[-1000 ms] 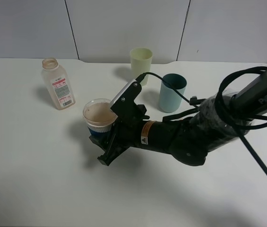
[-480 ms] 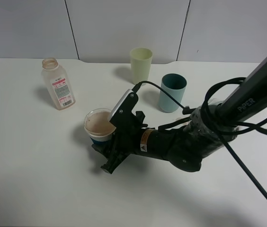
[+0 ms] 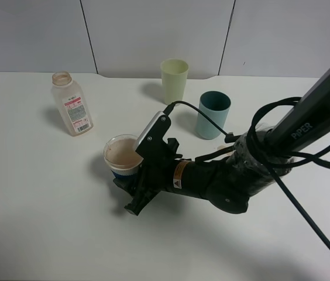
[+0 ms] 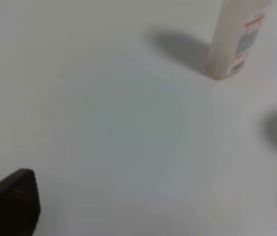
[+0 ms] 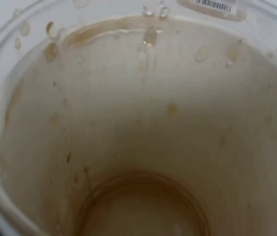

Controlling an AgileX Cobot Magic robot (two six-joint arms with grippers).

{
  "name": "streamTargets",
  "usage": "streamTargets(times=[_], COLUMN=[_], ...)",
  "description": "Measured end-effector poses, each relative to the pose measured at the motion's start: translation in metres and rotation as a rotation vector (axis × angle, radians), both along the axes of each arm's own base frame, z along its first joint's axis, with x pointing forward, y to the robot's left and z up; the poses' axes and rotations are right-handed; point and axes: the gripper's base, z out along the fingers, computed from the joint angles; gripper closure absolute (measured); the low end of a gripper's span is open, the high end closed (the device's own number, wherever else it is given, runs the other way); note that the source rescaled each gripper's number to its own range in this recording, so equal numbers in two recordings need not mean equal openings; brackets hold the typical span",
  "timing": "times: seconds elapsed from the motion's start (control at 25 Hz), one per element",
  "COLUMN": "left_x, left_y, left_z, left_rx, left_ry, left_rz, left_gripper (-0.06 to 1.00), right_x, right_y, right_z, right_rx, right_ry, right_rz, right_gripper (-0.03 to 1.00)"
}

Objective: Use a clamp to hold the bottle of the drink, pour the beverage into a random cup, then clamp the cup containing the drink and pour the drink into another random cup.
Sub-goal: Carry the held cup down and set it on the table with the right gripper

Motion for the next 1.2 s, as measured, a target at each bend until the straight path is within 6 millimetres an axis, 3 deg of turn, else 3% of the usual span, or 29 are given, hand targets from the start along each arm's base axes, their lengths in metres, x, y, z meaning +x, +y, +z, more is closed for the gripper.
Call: streamTargets(times=[0.8, 0.84, 0.92, 0.96, 1.0, 1.08, 1.2], left_x=[0.0, 0.0, 0.0, 0.0, 0.0, 0.0, 0.0], left_y=[0.0, 0.0, 0.0, 0.0, 0.0, 0.0, 0.0], left_z=[0.0, 0.0, 0.0, 0.0, 0.0, 0.0, 0.0], left_rx=[0.0, 0.0, 0.0, 0.0, 0.0, 0.0, 0.0], left_ry=[0.0, 0.0, 0.0, 0.0, 0.0, 0.0, 0.0], left_rz=[0.0, 0.0, 0.0, 0.0, 0.0, 0.0, 0.0], left_gripper=[-0.06, -0.06, -0.06, -0.06, -0.06, -0.06, -0.06], right_x=[-0.0002, -0.0002, 0.0002, 0.0004, 0.0004, 0.0005, 0.0008], right_y=[0.0002, 0.0002, 0.0004, 0.0004, 0.0003, 0.0002, 0.0002], right_z=[-0.0076, -0.0076, -0.0069, -0.0067, -0.0067, -0.0061, 0.0019], right_rx=[0.0, 0.001, 0.009, 0.011, 0.011, 0.006, -0.001], right_ry=[-0.024, -0.022, -0.026, -0.027, -0.027, -0.024, -0.024], right_rz=[0.013, 0.012, 0.009, 0.006, 0.005, 0.004, 0.003], right_gripper=[0.97, 0.86, 0.41, 0.23, 0.12, 0.03, -0.02])
